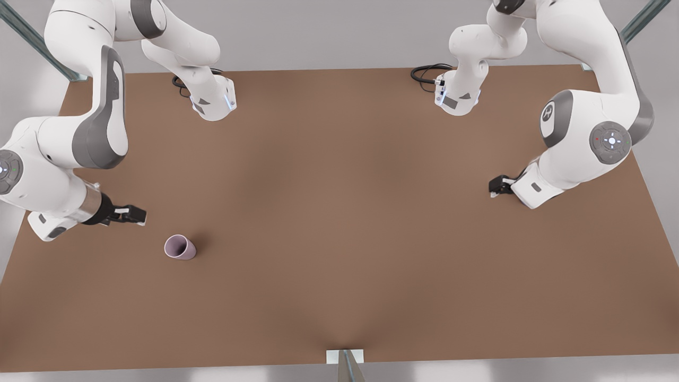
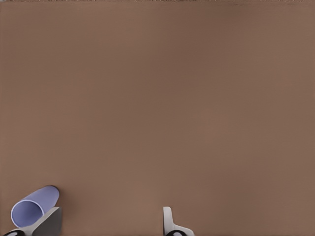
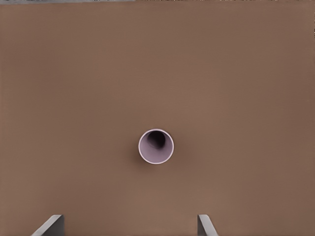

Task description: Stack the cups, with the pink cup at the bottom and the purple cup at the top

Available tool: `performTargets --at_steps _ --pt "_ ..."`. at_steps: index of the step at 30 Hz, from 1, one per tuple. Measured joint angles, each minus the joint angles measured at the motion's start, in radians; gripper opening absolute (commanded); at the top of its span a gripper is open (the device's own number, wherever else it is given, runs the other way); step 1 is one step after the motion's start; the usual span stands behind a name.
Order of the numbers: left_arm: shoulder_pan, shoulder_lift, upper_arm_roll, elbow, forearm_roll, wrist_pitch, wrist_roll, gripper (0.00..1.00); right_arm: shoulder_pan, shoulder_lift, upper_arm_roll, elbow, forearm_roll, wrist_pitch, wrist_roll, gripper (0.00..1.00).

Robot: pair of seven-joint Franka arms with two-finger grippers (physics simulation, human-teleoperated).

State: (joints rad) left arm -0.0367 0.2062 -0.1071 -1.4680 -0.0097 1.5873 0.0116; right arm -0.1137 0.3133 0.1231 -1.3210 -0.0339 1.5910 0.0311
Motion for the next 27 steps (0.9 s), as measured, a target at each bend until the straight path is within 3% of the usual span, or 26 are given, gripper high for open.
performTargets --at_steps 17,27 --pt "0.001 -0.017 0.05 0.014 -0.002 0.001 0.01 1.0 0.003 0.134 -0.011 -0.038 -0.006 0.15 0.005 1.0" --pt "0.0 -0.014 0.051 0.018 -0.009 -0.018 0.017 1.0 -0.04 0.18 -0.005 -0.279 0.011 0.366 0.008 1.0"
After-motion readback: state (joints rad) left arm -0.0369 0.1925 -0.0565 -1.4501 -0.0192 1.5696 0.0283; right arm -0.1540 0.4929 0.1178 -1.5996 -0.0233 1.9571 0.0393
